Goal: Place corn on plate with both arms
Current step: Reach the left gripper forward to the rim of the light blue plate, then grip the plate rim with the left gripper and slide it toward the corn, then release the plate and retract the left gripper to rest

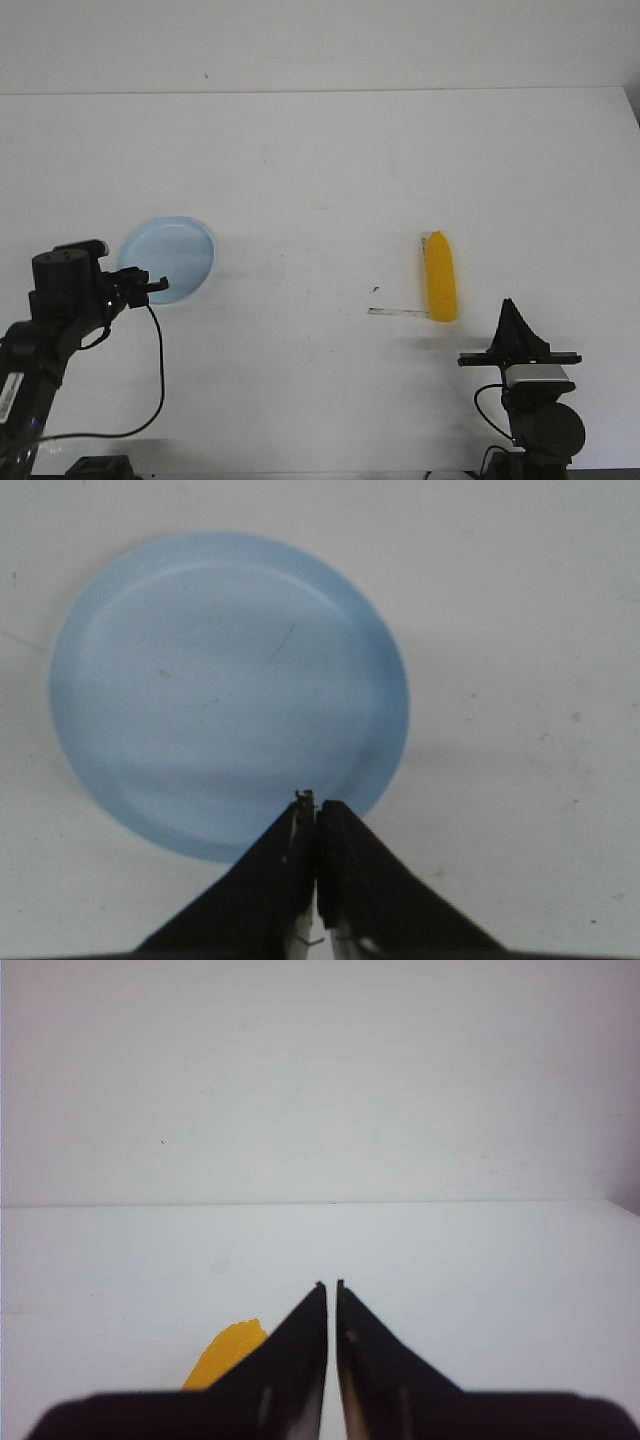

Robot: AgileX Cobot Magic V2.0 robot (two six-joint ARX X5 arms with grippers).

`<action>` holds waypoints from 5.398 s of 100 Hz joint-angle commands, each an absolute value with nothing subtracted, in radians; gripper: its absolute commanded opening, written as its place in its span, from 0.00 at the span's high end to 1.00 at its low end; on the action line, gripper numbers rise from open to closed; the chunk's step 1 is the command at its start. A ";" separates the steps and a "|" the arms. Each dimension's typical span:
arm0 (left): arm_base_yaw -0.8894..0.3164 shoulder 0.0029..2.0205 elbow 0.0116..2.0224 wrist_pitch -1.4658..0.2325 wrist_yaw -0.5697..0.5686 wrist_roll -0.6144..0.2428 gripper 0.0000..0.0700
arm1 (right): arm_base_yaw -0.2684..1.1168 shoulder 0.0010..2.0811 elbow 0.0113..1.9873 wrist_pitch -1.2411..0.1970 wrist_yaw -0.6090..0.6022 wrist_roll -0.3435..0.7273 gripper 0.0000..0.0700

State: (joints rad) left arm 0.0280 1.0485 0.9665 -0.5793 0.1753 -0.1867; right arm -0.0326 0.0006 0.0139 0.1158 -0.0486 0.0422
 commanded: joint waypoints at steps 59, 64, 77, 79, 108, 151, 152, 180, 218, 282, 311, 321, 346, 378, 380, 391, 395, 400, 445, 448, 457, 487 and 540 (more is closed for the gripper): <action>0.312 1.527 1.210 -0.711 0.342 -0.151 0.79 | -0.031 0.001 0.013 0.126 -0.045 0.052 0.98; 0.324 1.542 1.210 -0.710 0.342 -0.150 0.62 | -0.031 0.001 0.013 0.126 -0.045 0.052 0.98; 0.345 1.570 1.210 -0.703 0.341 -0.124 0.46 | -0.031 0.001 0.013 0.126 -0.045 0.052 0.98; 0.348 1.574 1.210 -0.700 0.341 -0.123 0.46 | -0.031 0.001 0.013 0.126 -0.045 0.052 0.98; 0.362 1.660 1.210 -0.676 0.342 -0.122 0.46 | -0.031 0.001 0.013 0.126 -0.045 0.052 0.98; 0.352 1.745 1.210 -0.639 0.395 -0.105 0.48 | -0.031 0.001 0.013 0.126 -0.045 0.052 0.98; 0.352 1.746 1.210 -0.639 0.397 -0.105 0.48 | -0.031 0.001 0.013 0.126 -0.045 0.052 0.98; 0.349 1.753 1.210 -0.640 0.439 -0.105 0.48 | -0.031 0.001 0.013 0.126 -0.045 0.052 0.98; 0.339 1.781 1.210 -0.630 0.476 -0.105 0.62 | -0.031 0.001 0.013 0.126 -0.045 0.052 0.98; 0.334 1.794 1.209 -0.632 0.477 -0.125 1.00 | -0.031 0.001 0.013 0.126 -0.045 0.052 0.98; 0.328 1.792 1.209 -0.634 0.625 -0.140 1.00 | -0.031 0.001 0.013 0.126 -0.045 0.052 0.98; 0.318 1.791 1.209 -0.634 0.642 -0.141 1.00 | -0.031 0.001 0.013 0.126 -0.045 0.052 0.98; 0.214 1.790 1.209 -0.634 0.656 -0.145 1.00 | -0.031 0.001 0.013 0.126 -0.045 0.052 0.98; -0.040 1.771 1.219 -0.580 0.651 -0.209 1.00 | -0.031 0.001 0.013 0.126 -0.045 0.052 0.98; -0.056 1.770 1.223 -0.574 0.651 -0.218 1.00 | -0.031 0.001 0.013 0.126 -0.045 0.052 0.98; -0.141 1.770 1.258 -0.548 0.645 -0.241 1.00 | -0.031 0.001 0.013 0.126 -0.045 0.052 0.98; -0.172 1.770 1.271 -0.535 0.627 -0.262 1.00 | -0.031 0.001 0.013 0.126 -0.045 0.052 0.98; -0.210 1.770 1.288 -0.527 0.596 -0.281 1.00 | -0.031 0.001 0.013 0.126 -0.045 0.052 0.98; -0.373 1.773 1.340 -0.503 0.373 -0.451 1.00 | -0.031 0.001 0.013 0.126 -0.045 0.052 0.98; -0.375 1.773 1.340 -0.501 0.370 -0.466 1.00 | -0.031 0.001 0.013 0.126 -0.045 0.052 0.98; -0.375 1.781 1.340 -0.487 0.365 -0.486 1.00 | -0.031 0.001 0.013 0.126 -0.045 0.052 0.98; -0.379 1.826 1.340 -0.488 0.366 -0.487 1.00 | -0.031 0.001 0.013 0.126 -0.045 0.052 0.98; -0.387 1.833 1.340 -0.492 0.367 -0.483 0.70 | -0.031 0.001 0.013 0.126 -0.045 0.052 0.98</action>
